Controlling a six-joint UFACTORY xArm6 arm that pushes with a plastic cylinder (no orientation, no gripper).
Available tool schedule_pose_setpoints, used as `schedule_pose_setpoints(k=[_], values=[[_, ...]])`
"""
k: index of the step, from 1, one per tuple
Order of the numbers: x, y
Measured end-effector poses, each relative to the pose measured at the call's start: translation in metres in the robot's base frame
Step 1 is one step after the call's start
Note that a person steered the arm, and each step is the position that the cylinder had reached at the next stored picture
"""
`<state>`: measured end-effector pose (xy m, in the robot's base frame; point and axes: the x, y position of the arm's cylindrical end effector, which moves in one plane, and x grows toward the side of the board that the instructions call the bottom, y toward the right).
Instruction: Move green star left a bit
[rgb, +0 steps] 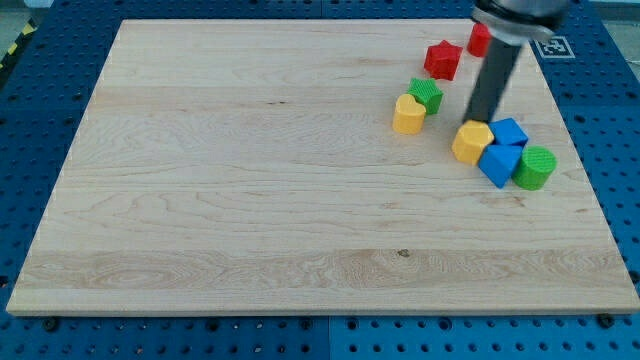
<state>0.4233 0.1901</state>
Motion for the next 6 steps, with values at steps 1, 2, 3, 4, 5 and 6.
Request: schedule_pose_setpoints(k=[1, 2, 3, 4, 5, 6], values=[[0.006, -0.016], [0.006, -0.024], [0.001, -0.024], [-0.024, -0.025], [-0.040, -0.031], [-0.053, -0.047]])
